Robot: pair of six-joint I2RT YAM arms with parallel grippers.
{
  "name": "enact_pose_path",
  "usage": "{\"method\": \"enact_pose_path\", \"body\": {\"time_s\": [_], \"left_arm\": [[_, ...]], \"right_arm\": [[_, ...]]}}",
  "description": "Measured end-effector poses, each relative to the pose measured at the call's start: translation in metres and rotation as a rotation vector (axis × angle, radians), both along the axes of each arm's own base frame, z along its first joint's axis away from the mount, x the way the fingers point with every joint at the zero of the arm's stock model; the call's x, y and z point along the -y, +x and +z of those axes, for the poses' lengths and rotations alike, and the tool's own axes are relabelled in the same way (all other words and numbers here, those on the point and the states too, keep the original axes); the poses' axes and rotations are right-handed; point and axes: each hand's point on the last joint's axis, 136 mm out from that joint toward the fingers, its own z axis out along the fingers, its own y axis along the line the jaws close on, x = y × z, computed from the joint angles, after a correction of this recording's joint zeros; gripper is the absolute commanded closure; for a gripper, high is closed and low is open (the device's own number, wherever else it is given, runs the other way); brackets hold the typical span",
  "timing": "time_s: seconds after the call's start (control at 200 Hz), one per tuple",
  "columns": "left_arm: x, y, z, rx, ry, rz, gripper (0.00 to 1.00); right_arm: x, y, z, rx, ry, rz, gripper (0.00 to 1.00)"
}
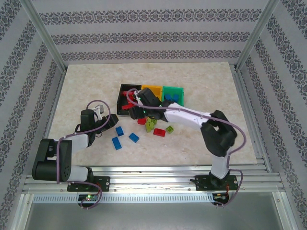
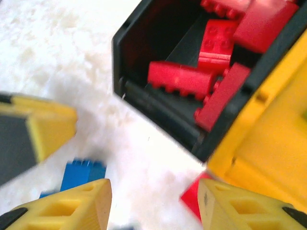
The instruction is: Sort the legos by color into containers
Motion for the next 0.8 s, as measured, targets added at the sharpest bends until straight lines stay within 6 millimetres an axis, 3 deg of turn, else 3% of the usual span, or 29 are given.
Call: {"method": "enact_pose_path", "body": {"time_s": [0.145, 0.335, 0.63, 0.804], "left_arm": [[0.001, 0.000, 0.003, 0.008, -0.002, -0.003, 0.47], [0.004, 0.000, 0.008, 0.026, -0.001, -0.012, 0.48], [0.032, -0.005, 0.015, 0.066, 0.035, -0.095, 0.48], [0.059, -0.007, 0.025, 0.114, 0.087, -0.182, 0.47]], "right_arm": [[0.029, -0.037, 0.003, 0.024, 0.030, 0.017, 0.49], [0.073, -0.062, -0.006, 0.061, 0.013, -0.028, 0.49], [0.128, -0.064, 0.001, 0.149, 0.017, -0.148, 0.49], [0.160, -0.058, -0.009, 0.171, -0.007, -0.211, 0.48]]}}
